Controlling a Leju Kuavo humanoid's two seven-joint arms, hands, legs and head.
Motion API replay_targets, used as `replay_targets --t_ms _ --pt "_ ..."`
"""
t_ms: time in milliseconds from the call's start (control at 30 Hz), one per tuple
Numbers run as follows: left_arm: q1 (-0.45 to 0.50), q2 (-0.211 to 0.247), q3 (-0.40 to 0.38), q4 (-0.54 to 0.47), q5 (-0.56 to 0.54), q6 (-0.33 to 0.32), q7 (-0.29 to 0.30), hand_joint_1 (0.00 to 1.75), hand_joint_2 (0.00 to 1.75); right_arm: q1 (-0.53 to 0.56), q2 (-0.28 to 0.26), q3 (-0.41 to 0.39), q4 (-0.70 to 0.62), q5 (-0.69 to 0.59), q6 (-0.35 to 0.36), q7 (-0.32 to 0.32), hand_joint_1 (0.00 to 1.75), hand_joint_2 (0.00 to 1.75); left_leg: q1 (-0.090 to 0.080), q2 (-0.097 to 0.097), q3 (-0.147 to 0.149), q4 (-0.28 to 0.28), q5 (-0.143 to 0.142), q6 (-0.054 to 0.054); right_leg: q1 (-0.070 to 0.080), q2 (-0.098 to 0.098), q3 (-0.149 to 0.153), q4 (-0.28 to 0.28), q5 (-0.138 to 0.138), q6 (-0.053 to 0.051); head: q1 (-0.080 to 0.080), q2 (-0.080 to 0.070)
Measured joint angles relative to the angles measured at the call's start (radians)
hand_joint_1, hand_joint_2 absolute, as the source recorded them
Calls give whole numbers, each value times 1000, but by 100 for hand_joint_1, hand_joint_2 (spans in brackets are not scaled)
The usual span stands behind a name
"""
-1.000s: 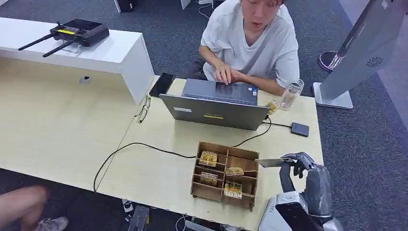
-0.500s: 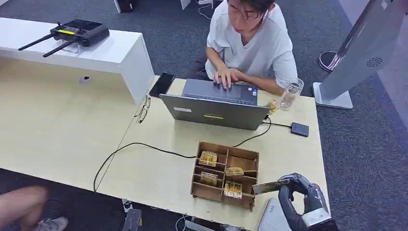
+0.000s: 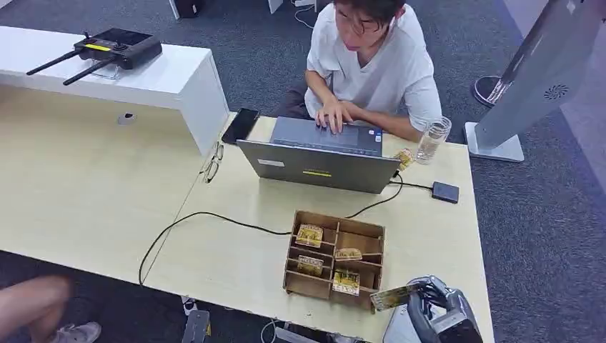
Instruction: Pass the card to the sensor for recognition and then transmit it.
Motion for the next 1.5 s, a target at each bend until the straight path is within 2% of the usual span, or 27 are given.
replay_targets --t_ms 133,300,533,867,1067,1233,1500 --pt "0 0 0 0 0 0 2 0 0 2 -19 18 9 -10 -9 43 175 175 0 0 0 0 0 0 0 0 0 0 0 0 0 0" --pt "0 0 0 0 -2 0 11 0 0 20 -72 52 21 -45 -27 102 175 175 0 0 0 0 0 0 0 0 0 0 0 0 0 0" --pt "-1 0 0 0 -6 0 18 0 0 30 -137 97 32 -71 -45 150 175 175 0 0 0 0 0 0 0 0 0 0 0 0 0 0" --pt "-7 0 -6 0 -19 0 34 0 0 31 -202 133 45 -11 -81 255 175 175 0 0 0 0 0 0 0 0 0 0 0 0 0 0" --pt "-7 0 -10 0 -21 0 40 0 0 35 -209 147 55 107 -159 344 175 175 0 0 0 0 0 0 0 0 0 0 0 0 0 0" --pt "-9 -1 -15 0 -21 -5 53 0 0 17 -206 155 63 179 -163 394 175 175 0 0 0 0 0 0 0 0 0 0 0 0 0 0" --pt "-7 0 -29 0 -22 -6 52 0 0 14 -196 158 79 191 -164 385 175 175 0 0 0 0 0 0 0 0 0 0 0 0 0 0"
